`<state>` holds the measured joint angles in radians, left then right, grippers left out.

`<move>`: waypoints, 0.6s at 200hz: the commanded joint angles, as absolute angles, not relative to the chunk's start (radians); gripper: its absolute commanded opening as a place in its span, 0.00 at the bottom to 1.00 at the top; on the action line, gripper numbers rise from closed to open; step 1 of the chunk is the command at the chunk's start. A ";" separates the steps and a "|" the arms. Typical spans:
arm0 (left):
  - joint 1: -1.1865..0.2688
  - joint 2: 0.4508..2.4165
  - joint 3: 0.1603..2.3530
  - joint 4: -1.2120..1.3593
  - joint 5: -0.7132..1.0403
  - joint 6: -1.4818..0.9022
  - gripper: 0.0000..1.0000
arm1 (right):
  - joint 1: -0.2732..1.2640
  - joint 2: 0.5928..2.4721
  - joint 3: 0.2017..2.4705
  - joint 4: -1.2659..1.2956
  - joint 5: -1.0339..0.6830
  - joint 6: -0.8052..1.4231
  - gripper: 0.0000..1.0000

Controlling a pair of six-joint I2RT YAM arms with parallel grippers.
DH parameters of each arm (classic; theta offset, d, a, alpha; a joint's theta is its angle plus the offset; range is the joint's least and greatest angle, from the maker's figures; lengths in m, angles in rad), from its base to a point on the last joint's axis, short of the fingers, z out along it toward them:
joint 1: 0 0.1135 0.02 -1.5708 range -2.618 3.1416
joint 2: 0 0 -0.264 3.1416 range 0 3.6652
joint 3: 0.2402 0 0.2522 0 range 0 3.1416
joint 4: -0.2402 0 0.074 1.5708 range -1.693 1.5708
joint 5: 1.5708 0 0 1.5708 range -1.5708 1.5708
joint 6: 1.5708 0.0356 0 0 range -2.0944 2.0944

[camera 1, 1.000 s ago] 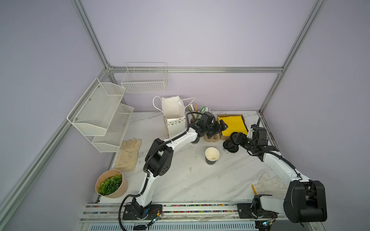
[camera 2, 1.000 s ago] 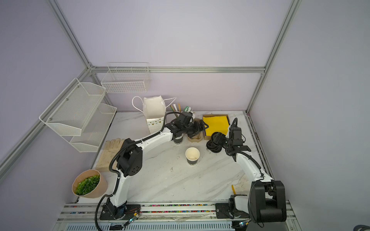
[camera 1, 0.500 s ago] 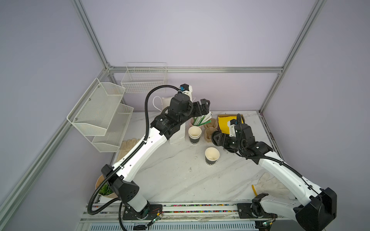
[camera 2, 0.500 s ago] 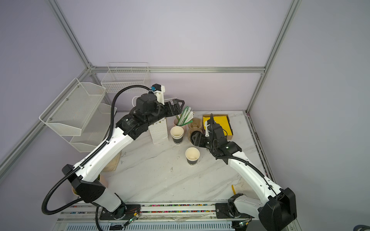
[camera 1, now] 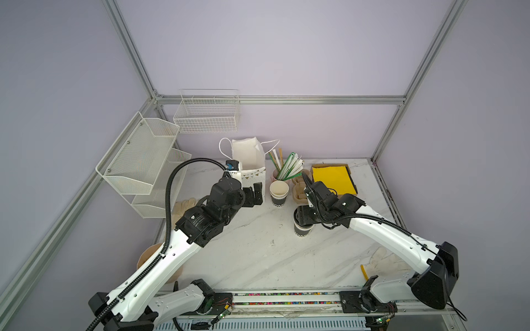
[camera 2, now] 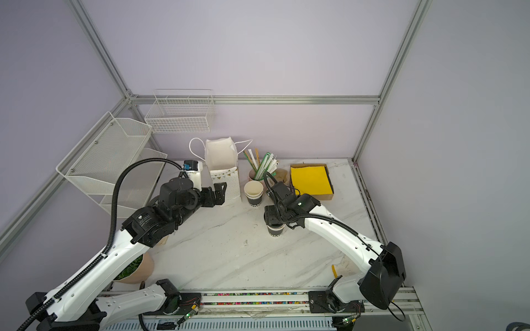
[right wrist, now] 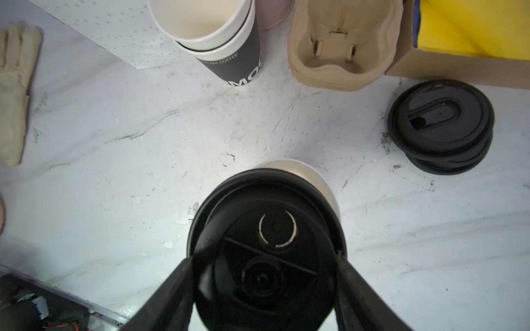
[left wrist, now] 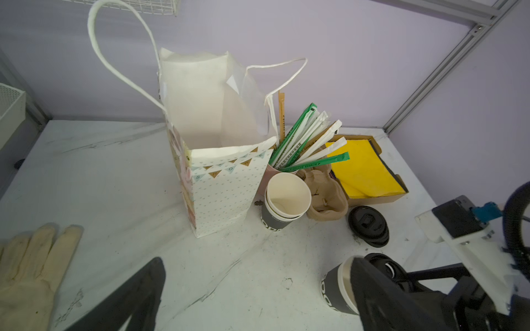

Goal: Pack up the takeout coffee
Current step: 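Carry the lid over the single cup with the right gripper while the left gripper withdraws, then lower the black lid onto the single cup's rim with the right gripper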

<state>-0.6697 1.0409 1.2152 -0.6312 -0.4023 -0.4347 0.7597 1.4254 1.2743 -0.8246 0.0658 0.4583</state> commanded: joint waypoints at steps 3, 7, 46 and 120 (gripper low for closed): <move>-0.667 0.999 1.130 -0.632 -0.489 -0.371 1.00 | 0.769 1.461 1.294 -0.909 0.106 0.449 0.51; -0.669 0.993 1.124 -0.632 -0.496 -0.368 1.00 | 0.769 1.468 1.295 -0.912 0.111 0.450 0.51; -0.669 0.966 1.112 -0.621 -0.515 -0.349 1.00 | 0.772 1.508 1.306 -0.904 0.128 0.448 0.51; -0.667 0.971 1.098 -0.621 -0.508 -0.344 1.00 | 0.772 1.513 1.295 -0.857 0.158 0.462 0.51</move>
<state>-0.6697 0.9779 1.1297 -0.6529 -0.4915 -0.3691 0.7650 1.5215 1.2884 -0.8680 0.1226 0.4587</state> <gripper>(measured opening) 0.997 0.710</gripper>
